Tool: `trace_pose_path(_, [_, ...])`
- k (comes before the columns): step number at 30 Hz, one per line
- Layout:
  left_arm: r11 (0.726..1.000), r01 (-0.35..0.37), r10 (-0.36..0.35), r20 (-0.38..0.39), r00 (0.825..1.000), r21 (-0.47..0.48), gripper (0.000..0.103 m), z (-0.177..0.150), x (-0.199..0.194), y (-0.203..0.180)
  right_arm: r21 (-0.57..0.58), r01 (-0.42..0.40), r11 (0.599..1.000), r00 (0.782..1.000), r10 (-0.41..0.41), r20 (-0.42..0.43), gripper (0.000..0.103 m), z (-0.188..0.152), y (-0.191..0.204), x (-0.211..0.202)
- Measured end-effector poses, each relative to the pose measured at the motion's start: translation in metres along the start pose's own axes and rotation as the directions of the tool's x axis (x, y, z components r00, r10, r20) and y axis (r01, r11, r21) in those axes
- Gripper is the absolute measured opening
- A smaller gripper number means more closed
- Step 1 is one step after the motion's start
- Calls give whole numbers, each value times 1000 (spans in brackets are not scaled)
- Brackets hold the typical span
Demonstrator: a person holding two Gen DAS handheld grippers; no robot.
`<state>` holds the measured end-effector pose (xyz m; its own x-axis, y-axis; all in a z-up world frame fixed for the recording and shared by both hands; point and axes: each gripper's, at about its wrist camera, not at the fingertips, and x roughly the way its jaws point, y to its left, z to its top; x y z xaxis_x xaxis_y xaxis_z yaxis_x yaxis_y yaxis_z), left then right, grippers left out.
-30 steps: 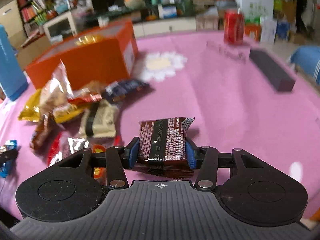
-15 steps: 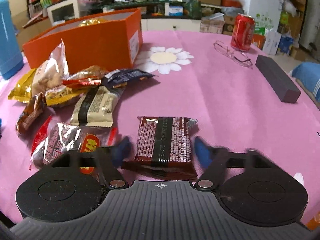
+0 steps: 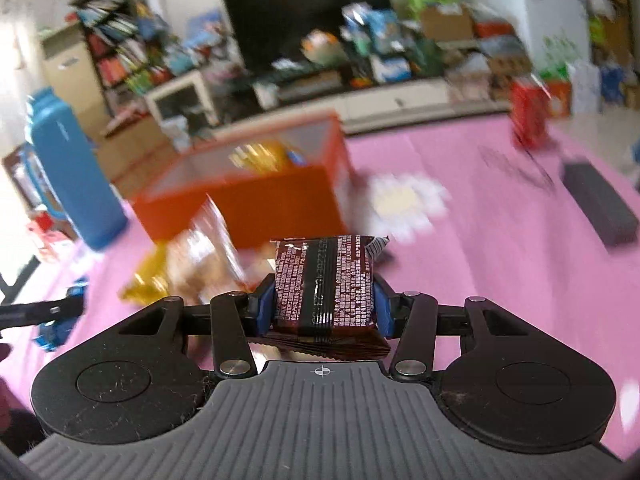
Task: Organize snacks
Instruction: 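Carry the cookie packet and chocolate bar into the orange box and release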
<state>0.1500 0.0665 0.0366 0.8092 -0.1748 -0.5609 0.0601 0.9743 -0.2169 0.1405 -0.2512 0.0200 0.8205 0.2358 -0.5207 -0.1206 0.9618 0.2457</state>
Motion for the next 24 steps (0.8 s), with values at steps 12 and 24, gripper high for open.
trace_pose_path(12, [997,19,-26,95,995,68,47,127,117,-38,-134,-103,986,992,112,64,17,124,48,125])
trace_pose_path(24, [981,-85,90,-18,996,175,62,111,195,-39,-154,-126,980,986,106,-129,29,126,64,244])
